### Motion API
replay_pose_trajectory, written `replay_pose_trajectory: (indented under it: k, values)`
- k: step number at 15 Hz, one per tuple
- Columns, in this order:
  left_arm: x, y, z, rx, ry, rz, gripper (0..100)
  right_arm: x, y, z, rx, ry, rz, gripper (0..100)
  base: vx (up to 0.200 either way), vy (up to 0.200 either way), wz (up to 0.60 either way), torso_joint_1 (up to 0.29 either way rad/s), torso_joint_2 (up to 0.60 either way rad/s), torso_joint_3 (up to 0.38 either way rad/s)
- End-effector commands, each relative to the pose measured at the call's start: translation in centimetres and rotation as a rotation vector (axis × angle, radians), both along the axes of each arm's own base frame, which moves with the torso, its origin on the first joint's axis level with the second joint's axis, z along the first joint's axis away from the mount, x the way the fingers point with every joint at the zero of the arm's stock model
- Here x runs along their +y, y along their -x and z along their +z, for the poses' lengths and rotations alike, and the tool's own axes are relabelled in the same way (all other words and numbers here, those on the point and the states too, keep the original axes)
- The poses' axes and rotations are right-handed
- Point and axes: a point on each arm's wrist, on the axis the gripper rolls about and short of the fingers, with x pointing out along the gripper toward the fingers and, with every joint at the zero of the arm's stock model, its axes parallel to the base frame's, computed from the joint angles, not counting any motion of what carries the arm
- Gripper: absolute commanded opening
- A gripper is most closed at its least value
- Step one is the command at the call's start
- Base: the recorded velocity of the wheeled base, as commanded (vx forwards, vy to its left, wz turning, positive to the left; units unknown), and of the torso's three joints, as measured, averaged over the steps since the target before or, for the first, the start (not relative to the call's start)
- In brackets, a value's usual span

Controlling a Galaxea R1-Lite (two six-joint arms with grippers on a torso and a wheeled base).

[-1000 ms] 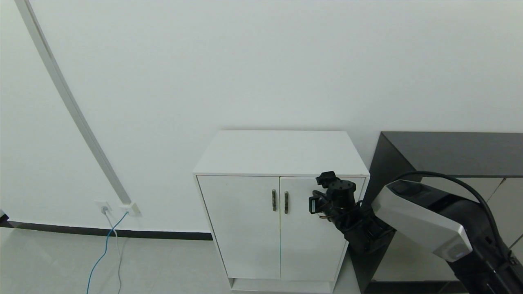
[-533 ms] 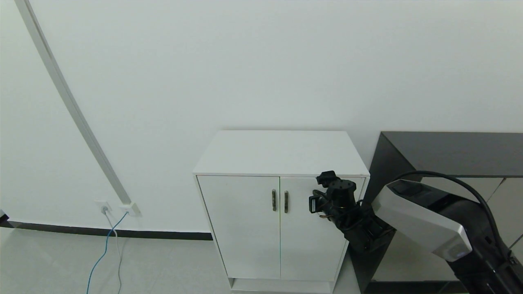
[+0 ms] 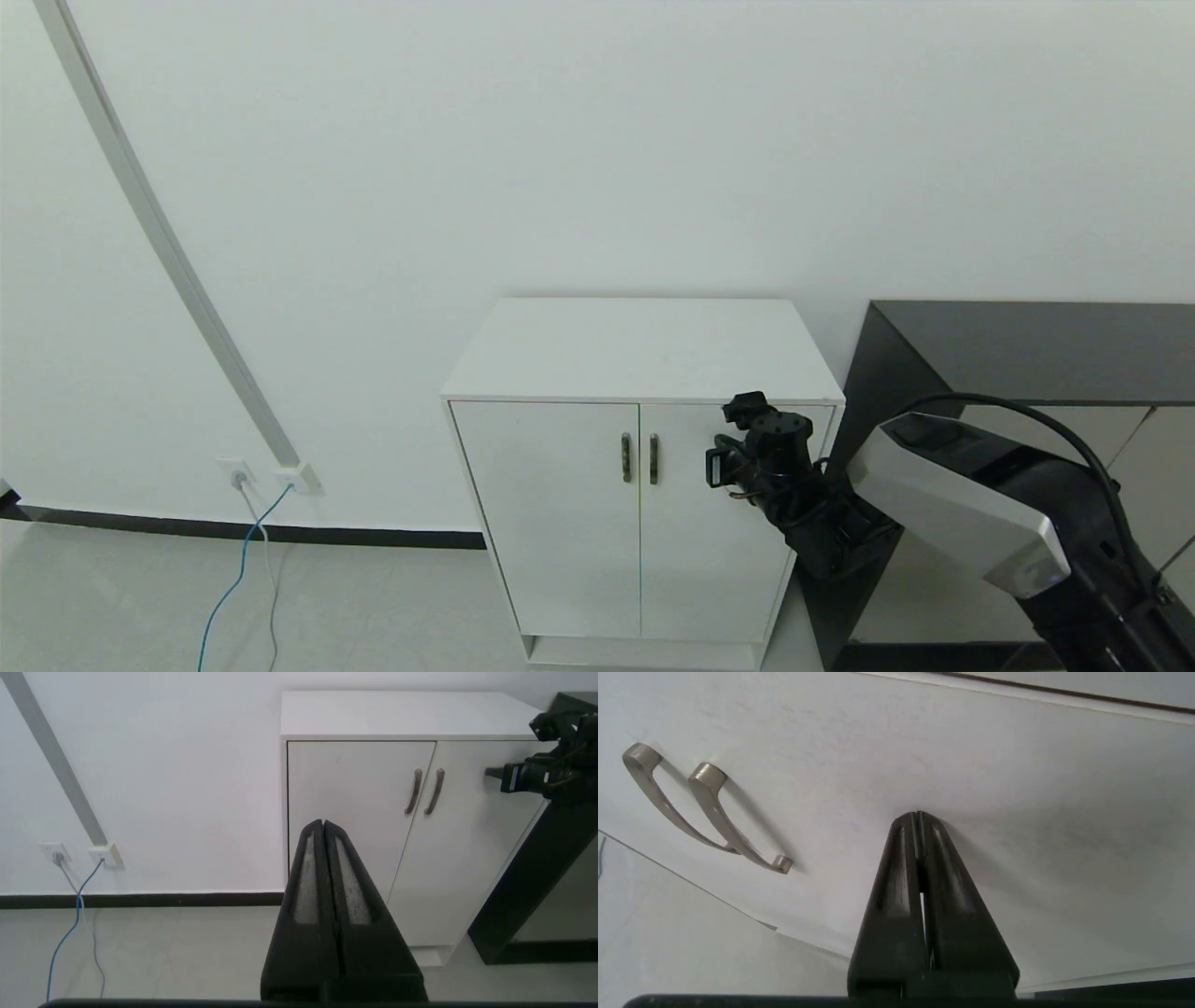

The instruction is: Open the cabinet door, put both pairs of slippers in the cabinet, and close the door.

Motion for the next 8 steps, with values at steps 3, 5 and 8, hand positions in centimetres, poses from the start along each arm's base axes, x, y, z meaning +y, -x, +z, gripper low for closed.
replay_pose_trajectory:
  k: [3, 5, 8]
  values:
    - [0.0, -0.01, 0.0, 0.001, 0.001, 0.0, 0, -0.05, -0.5, -0.36, -0.007, -0.003, -0.006, 0, 0.0, 0.0, 0.0, 0.0, 0.0, 0.0]
    - [0.0, -0.01, 0.0, 0.001, 0.001, 0.0, 0, -0.06, -0.48, -0.38, -0.007, -0.003, -0.006, 0, 0.0, 0.0, 0.0, 0.0, 0.0, 0.0]
    - [0.0, -0.01, 0.0, 0.001, 0.001, 0.0, 0, -0.14, 0.47, 0.14, 0.009, 0.005, 0.002, 0, 0.0, 0.0, 0.0, 0.0, 0.0, 0.0]
